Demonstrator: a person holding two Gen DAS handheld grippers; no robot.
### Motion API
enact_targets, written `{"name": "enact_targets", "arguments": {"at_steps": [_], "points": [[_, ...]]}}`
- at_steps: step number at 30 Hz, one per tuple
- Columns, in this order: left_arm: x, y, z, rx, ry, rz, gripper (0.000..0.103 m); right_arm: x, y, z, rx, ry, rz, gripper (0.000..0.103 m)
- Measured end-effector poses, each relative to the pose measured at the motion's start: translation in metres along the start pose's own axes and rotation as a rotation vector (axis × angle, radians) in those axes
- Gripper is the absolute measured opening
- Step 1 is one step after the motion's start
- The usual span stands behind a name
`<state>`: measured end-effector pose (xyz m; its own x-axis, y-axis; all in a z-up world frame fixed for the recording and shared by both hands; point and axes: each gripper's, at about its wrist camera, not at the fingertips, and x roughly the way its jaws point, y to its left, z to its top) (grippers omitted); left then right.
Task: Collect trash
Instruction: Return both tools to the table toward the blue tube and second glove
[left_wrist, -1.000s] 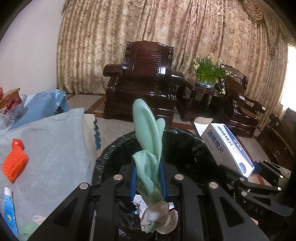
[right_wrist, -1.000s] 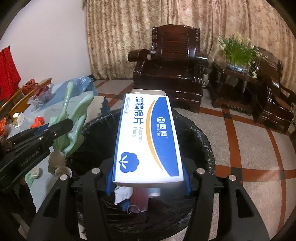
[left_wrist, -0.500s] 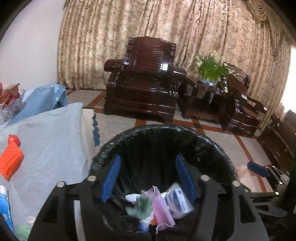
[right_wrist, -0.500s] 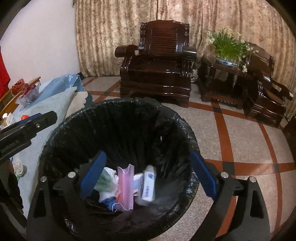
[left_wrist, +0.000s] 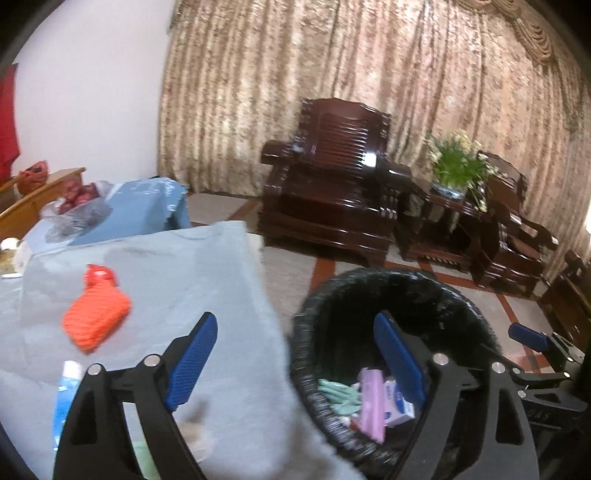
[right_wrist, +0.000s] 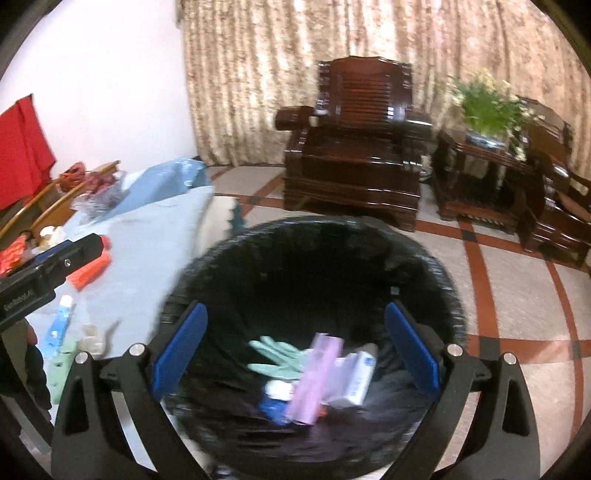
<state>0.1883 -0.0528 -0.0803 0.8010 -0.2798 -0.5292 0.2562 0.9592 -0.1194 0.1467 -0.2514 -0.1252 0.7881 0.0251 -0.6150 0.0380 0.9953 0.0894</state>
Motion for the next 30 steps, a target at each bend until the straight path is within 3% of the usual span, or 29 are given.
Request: {"name": "enact_targets", "arguments": {"at_steps": [7, 16, 30], "points": [[-0.04, 0.062, -0.009, -0.011, -0.043, 0.14, 0.085, -0.001, 0.066, 0.004, -0.073, -0.005, 0.107, 0.094], [-0.072, 0.139, -0.03, -0.076, -0.035, 0.299, 0.085, 0.001, 0.14, 0.001, -0.145, 0.003, 0.205, 0.094], [-0.084, 0.205, -0.07, -0.135, 0.021, 0.411, 0.085, 0.033, 0.221, -0.033, -0.233, 0.078, 0.293, 0.094]]}}
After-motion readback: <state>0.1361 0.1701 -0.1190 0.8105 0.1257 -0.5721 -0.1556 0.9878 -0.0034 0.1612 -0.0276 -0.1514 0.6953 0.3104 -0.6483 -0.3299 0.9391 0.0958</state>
